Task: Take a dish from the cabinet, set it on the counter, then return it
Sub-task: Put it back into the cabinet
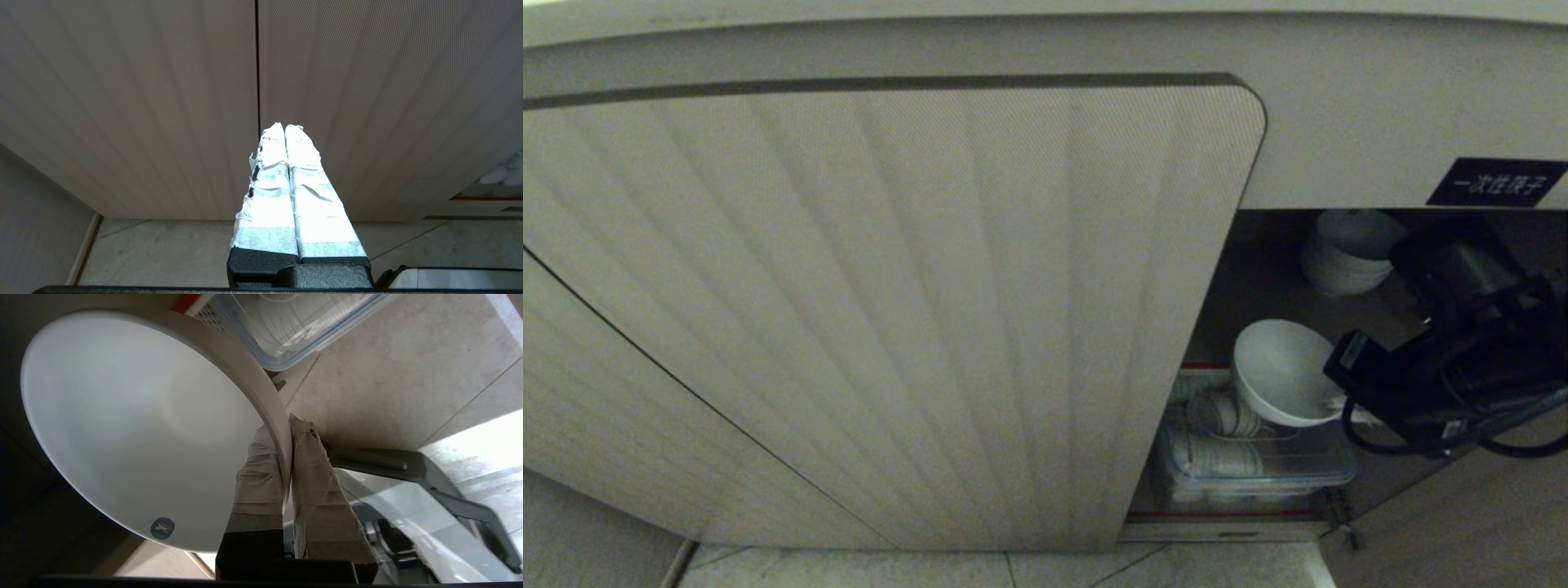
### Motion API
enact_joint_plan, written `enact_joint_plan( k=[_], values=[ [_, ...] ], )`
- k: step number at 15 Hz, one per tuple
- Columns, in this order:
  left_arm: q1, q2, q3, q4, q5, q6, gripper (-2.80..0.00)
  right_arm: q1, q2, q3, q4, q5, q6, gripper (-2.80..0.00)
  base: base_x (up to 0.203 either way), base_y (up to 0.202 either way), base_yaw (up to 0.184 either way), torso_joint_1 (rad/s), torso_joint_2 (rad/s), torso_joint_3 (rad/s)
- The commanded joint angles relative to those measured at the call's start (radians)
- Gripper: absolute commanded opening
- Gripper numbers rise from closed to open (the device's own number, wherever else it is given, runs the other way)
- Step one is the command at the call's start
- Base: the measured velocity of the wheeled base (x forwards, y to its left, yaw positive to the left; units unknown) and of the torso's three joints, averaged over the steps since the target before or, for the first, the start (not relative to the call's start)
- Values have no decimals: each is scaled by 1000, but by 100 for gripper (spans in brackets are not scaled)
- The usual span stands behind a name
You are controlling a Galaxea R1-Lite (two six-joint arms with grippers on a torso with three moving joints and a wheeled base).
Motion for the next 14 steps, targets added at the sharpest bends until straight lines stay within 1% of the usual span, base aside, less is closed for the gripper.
enact_joint_plan(
  k=[1, 4, 8, 11, 14],
  values=[
    [1, 0, 0, 0, 0, 0, -280, 0, 24, -28, 3, -15, 12, -280, 0, 0, 0, 0, 0, 0],
    [0, 0, 0, 0, 0, 0, -280, 0, 42, -52, 4, -22, 15, -280, 0, 0, 0, 0, 0, 0],
    [0, 0, 0, 0, 0, 0, -280, 0, 70, -84, 5, -62, 24, -280, 0, 0, 0, 0, 0, 0],
    [1, 0, 0, 0, -2, 0, -280, 1, 89, -105, -1, -91, 92, -280, 0, 0, 0, 0, 0, 0],
    [1, 0, 0, 0, 0, 0, -280, 0, 90, -108, -6, -91, 124, -280, 0, 0, 0, 0, 0, 0]
  ],
)
